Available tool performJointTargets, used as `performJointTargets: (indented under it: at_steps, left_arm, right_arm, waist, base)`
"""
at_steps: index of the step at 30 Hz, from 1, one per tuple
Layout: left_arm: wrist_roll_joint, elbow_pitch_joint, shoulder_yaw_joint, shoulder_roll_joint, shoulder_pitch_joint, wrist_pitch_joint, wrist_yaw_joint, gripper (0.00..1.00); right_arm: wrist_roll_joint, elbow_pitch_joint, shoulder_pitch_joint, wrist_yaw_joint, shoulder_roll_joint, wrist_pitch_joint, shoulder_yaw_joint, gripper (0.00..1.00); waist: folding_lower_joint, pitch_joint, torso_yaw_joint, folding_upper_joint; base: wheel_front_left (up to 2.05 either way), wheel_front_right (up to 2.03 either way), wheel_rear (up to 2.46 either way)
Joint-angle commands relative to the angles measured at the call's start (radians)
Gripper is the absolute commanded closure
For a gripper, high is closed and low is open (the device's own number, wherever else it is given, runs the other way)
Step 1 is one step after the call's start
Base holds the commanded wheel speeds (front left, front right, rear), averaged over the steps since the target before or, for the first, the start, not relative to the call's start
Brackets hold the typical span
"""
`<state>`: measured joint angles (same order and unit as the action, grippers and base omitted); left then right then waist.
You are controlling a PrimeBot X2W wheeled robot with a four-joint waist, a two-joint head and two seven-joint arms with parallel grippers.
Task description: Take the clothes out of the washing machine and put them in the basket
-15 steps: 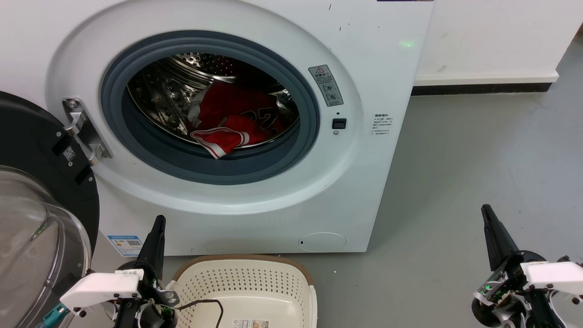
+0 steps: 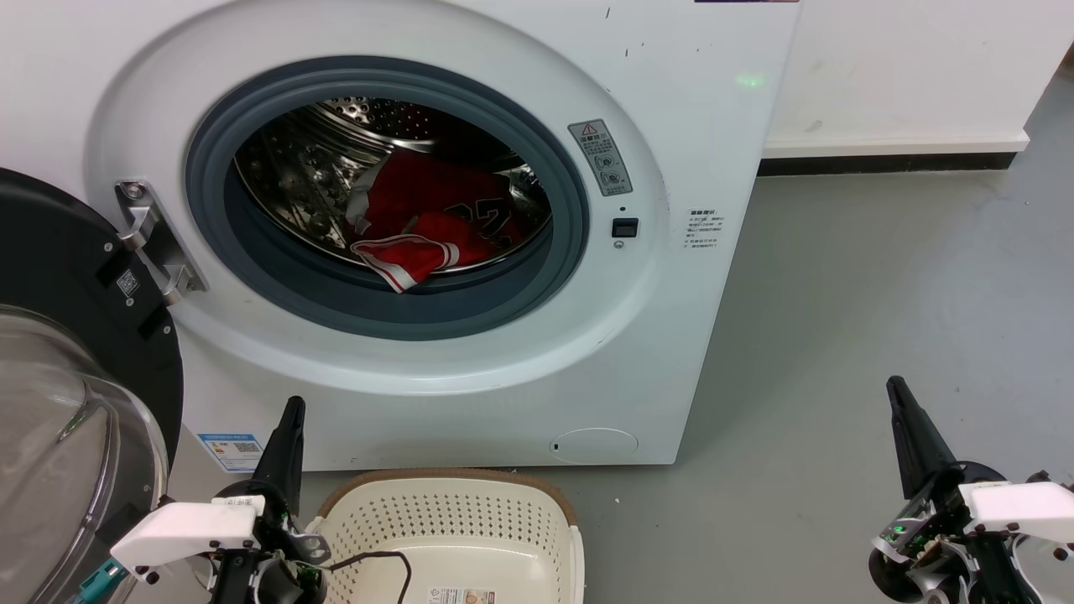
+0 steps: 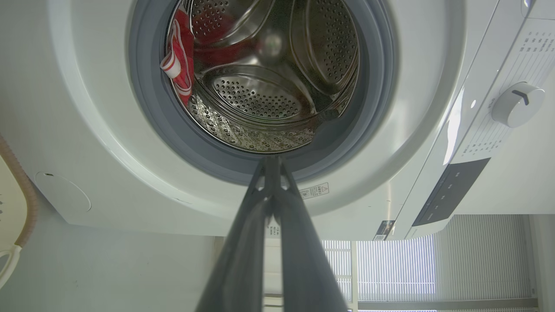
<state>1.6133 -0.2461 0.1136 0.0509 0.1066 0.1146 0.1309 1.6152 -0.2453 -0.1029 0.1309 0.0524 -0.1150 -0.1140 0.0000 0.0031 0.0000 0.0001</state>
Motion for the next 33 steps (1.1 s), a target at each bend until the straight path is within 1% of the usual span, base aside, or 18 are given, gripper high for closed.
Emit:
performJointTargets:
  at_steps: [1, 12, 13, 16, 19, 24, 28, 32, 33]
  left_arm:
    - [-0.001, 0.0, 0.001, -0.001, 0.006, 0.002, 0.002, 1.0]
    - [-0.001, 0.0, 0.001, -0.001, 0.006, 0.002, 0.002, 1.0]
    - [0.0, -0.001, 0.0, 0.0, 0.0, 0.0, 0.0, 0.0]
    - [0.0, -0.025, -0.004, -0.002, -0.02, -0.003, 0.0, 0.0]
    - [-0.009, -0.016, -0.006, -0.003, -0.026, -0.017, 0.0, 0.0]
    - [-0.068, 0.003, -0.001, -0.003, -0.033, -0.043, 0.0, 0.0]
    - [-0.136, 0.025, 0.002, -0.003, -0.037, -0.062, -0.004, 0.0]
    - [-0.209, 0.051, -0.001, -0.002, -0.042, -0.08, -0.019, 0.0]
    - [-0.209, 0.051, -0.001, -0.002, -0.042, -0.08, -0.019, 0.0]
  right_arm:
    - [-0.005, -0.001, -0.013, 0.0, -0.003, 0.0, 0.001, 1.0]
    - [-0.005, -0.001, -0.013, 0.0, -0.003, 0.0, 0.001, 1.0]
    - [0.0, -0.001, 0.0, 0.0, 0.0, 0.0, 0.0, 0.0]
    - [0.0, -0.025, 0.019, 0.0, -0.001, 0.001, 0.002, 0.0]
    - [-0.007, -0.023, 0.025, 0.0, -0.001, 0.016, 0.009, 0.0]
    - [-0.039, -0.018, 0.032, 0.0, -0.001, 0.041, 0.013, 0.0]
    - [-0.107, -0.004, 0.035, 0.0, -0.001, 0.061, 0.012, 0.0]
    - [-0.207, 0.027, 0.042, 0.0, -0.001, 0.079, 0.017, 0.0]
    - [-0.207, 0.027, 0.042, 0.0, -0.001, 0.079, 0.017, 0.0]
  waist:
    - [0.0, 0.0, 0.0, -0.0001]
    - [0.0, 0.0, 0.0, -0.0001]
    - [0.0, 0.0, 0.0, -0.0001]
    - [0.0, 0.0, 0.0, -0.0001]
    - [0.0, 0.0, 0.001, -0.0001]
    - [0.0, 0.001, 0.002, -0.0001]
    - [0.0, 0.003, 0.003, -0.0001]
    - [0.0, 0.004, 0.003, -0.0001]
    - [0.0, 0.004, 0.003, -0.0001]
  base:
    - [0.0, 0.0, 0.0]
    - [0.0, 0.0, 0.0]
    - [0.0, 0.0, 0.0]
    - [0.0, 0.0, 0.0]
    - [0.0, 0.0, 0.0]
    - [0.0, 0.0, 0.0]
    - [0.0, 0.0, 0.0]
    - [0.0, 0.0, 0.0]
    - [0.0, 0.0, 0.0]
